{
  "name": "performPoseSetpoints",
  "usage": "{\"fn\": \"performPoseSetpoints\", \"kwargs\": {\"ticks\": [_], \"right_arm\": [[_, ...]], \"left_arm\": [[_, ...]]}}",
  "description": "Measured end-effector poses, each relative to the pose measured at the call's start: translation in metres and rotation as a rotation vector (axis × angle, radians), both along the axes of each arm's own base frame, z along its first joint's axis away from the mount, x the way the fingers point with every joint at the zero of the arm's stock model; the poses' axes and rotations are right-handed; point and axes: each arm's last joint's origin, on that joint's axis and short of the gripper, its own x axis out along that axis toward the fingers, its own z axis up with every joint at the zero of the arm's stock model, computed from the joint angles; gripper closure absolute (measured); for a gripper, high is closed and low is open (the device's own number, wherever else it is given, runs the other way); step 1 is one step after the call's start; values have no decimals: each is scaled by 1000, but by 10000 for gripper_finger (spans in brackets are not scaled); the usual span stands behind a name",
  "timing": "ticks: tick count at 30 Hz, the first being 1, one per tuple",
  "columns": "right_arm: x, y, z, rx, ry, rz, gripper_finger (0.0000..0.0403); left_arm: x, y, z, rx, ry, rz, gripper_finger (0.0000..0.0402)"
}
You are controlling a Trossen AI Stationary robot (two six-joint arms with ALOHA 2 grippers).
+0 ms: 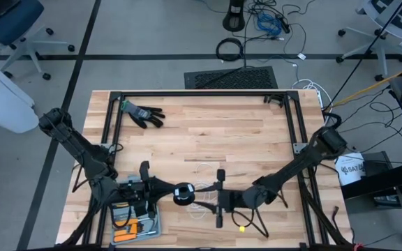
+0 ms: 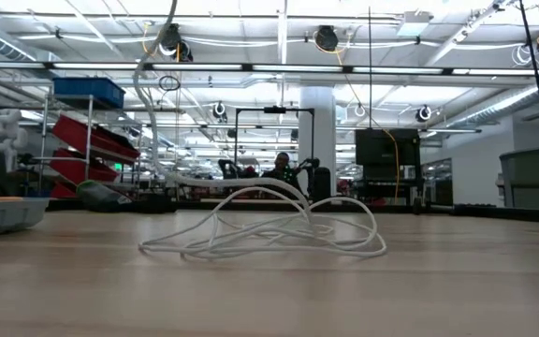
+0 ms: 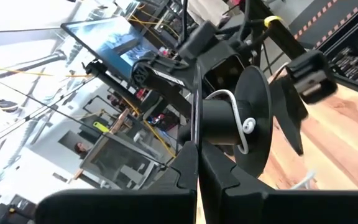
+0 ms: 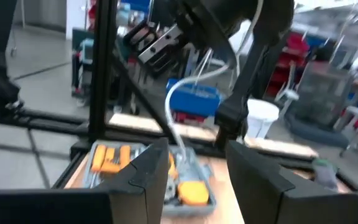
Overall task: Coil cords
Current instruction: Uncoil the white cable wire from the spool
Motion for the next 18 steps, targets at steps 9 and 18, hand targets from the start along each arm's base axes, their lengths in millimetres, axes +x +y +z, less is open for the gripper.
{"fn": "performPoseSetpoints", "kwargs": {"ticks": [9,18], "right_arm": [[15,-3,-15,53,-74,78,252],[24,-13,-21,55,-98,113,277]], "left_arm": [[0,0,0,-25,-2,2,401],[0,0,0,-24,-2,3,401]]}}
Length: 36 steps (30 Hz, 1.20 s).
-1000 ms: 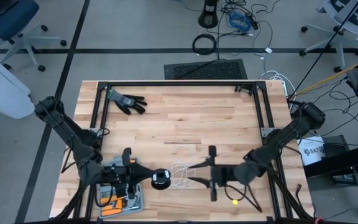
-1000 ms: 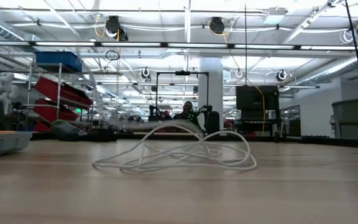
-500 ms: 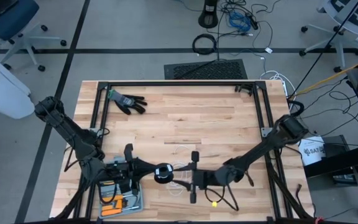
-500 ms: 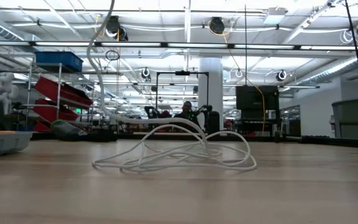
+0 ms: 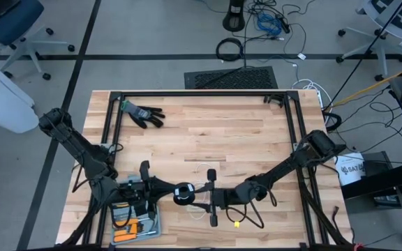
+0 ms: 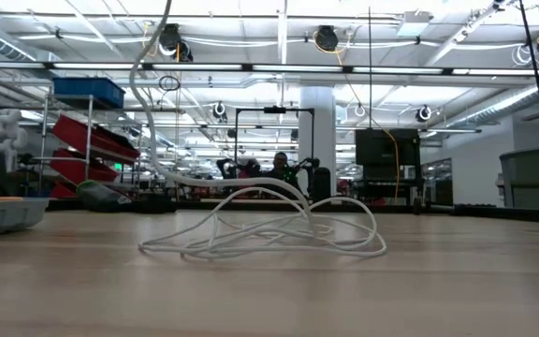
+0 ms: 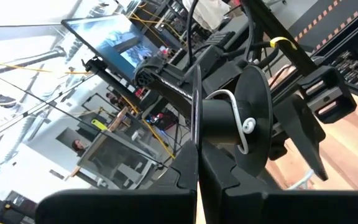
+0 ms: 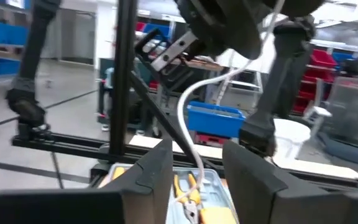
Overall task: Coil cords
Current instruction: Uncoil the white cable wire from the spool
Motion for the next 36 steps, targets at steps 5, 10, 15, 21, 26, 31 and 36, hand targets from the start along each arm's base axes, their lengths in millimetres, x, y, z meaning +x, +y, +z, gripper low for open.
{"fn": "performPoseSetpoints", "kwargs": {"ticks": [5,10,15,21,26,31,36], "right_arm": [[2,-4,1,11,-12,21,322],[4,-6,1,23,-14,39,383],[4,-8,1,28,-13,31,398],[-3,-7,9,38,67,-44,402],[-30,3,32,0,153,-146,402],[-64,18,65,7,125,-144,402],[-89,34,85,13,63,-81,403]], "left_arm": [[2,2,0,-1,0,9,401],[4,4,0,-2,0,21,401],[4,4,0,-2,0,20,401],[3,4,0,-1,1,22,401],[0,1,-3,22,22,36,401],[-1,3,-8,64,64,134,401],[-2,5,-9,72,70,217,401]]}}
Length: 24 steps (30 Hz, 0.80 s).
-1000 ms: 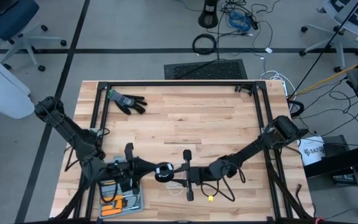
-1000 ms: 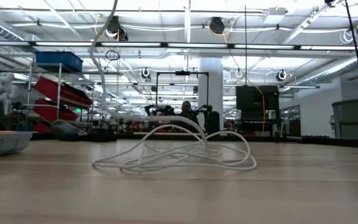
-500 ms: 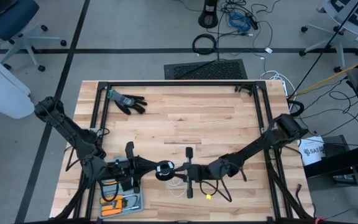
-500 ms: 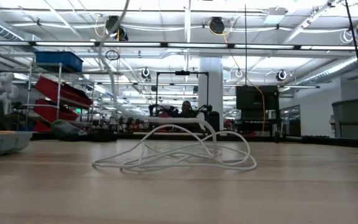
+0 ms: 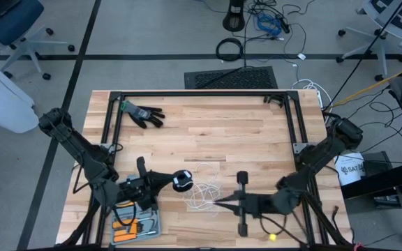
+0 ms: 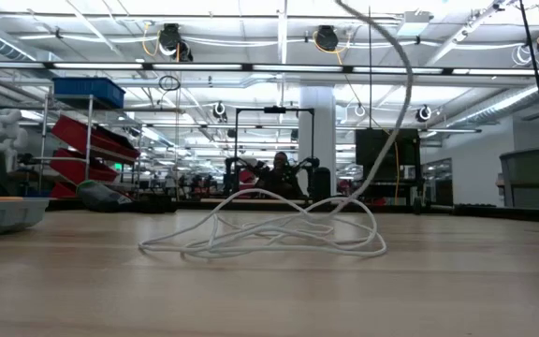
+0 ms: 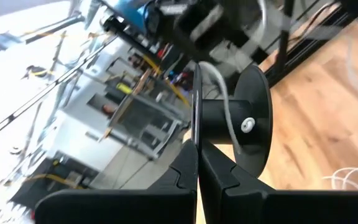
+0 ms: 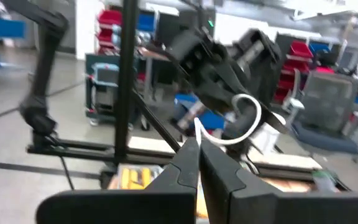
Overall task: Coil cords
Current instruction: Uncoil the white cable wire from the spool
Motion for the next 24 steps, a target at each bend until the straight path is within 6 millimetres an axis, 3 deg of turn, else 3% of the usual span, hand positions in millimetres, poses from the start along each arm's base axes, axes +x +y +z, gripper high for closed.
{"fn": "performPoseSetpoints", "kwargs": {"ticks": [8,14,24], "right_arm": [[-5,7,6,18,-70,36,403],[18,-1,-6,57,-92,96,403],[64,-30,-43,95,-54,113,403]], "left_arm": [[5,10,1,-4,-9,105,401],[16,24,7,-83,-76,169,401],[27,42,10,-173,-133,243,401]]}}
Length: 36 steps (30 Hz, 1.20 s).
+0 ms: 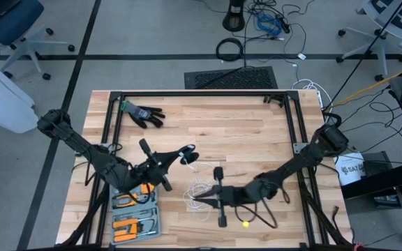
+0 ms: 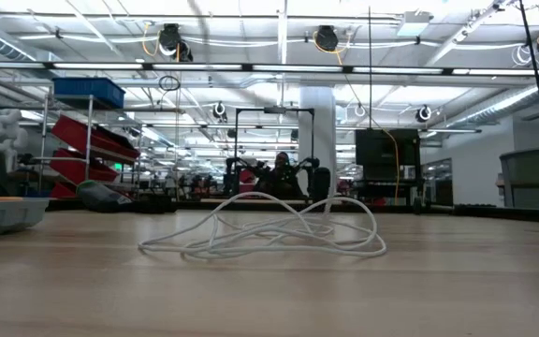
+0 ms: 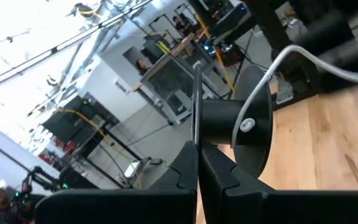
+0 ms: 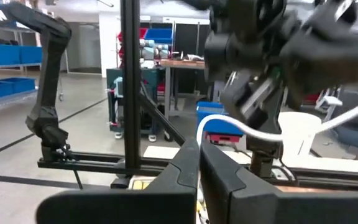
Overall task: Coil cords
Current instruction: Uncoil the white cable wire from the spool
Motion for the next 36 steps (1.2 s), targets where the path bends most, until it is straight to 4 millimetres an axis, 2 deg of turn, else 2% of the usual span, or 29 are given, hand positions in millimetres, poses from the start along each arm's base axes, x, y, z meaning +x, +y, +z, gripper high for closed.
{"fn": "performPoseSetpoints", "kwargs": {"ticks": [7,16,25,29,36], "right_arm": [[18,-16,-18,9,28,-6,403],[25,-30,-23,-31,77,-49,403],[25,-33,-30,-69,159,-100,401],[15,-28,-27,-117,228,-145,367],[-22,-20,-10,-119,408,-196,281]], "left_arm": [[1,2,5,-36,-51,7,401],[-2,-3,12,-84,-129,-59,401],[-7,-11,14,-99,-149,-98,401],[-10,-15,14,-100,-147,-115,401],[-14,-21,14,-113,-148,-141,401]]}}
